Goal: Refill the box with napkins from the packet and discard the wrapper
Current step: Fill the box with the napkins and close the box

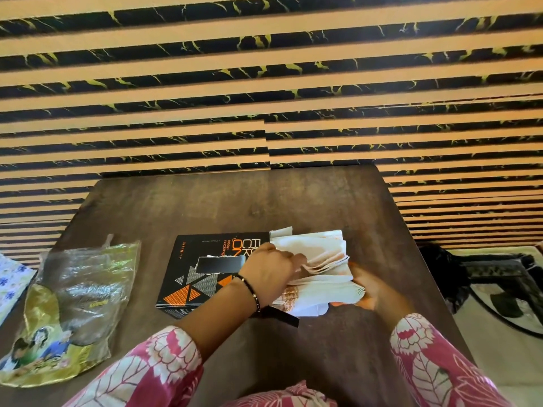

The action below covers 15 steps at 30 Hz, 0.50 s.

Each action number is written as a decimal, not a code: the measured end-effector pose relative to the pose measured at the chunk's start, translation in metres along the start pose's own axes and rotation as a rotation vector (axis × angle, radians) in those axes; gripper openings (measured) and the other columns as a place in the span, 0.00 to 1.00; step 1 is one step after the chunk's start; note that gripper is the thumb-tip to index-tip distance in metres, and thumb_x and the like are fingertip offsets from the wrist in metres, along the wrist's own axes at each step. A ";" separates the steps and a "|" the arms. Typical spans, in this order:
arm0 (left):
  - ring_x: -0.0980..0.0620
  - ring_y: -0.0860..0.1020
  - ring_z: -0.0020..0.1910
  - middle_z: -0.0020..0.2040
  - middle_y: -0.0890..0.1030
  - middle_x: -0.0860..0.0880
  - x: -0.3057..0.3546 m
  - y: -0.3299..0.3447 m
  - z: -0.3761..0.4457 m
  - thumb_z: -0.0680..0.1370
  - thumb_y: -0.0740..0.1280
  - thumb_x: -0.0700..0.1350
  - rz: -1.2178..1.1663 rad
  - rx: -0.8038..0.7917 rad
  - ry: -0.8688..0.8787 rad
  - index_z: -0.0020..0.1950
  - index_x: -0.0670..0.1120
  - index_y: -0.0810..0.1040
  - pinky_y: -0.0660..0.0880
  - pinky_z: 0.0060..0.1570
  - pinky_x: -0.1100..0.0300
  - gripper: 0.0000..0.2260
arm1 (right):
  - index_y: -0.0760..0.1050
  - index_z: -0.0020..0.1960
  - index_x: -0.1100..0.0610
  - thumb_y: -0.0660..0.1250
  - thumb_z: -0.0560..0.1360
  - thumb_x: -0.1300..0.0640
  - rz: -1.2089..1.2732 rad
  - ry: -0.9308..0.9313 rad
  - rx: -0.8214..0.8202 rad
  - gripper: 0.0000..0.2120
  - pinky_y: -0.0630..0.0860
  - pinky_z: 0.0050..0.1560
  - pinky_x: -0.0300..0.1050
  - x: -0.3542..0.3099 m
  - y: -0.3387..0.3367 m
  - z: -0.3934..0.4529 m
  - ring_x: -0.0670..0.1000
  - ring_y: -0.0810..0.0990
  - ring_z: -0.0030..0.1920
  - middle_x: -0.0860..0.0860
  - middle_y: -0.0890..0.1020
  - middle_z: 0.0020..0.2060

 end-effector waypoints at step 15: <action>0.46 0.78 0.47 0.50 0.79 0.49 0.010 -0.008 0.010 0.77 0.57 0.56 -0.256 0.131 0.014 0.53 0.48 0.75 0.73 0.48 0.54 0.14 | 0.72 0.51 0.56 0.51 0.81 0.63 -0.011 0.021 -0.045 0.11 0.76 0.44 0.52 0.016 -0.020 0.036 0.55 0.79 0.42 0.54 0.78 0.43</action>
Point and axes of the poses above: each hand's wrist, its own z-axis towards the middle knuckle, its own y-axis out of the palm, x = y × z, the point moved 10 cm from there along z, towards the middle knuckle
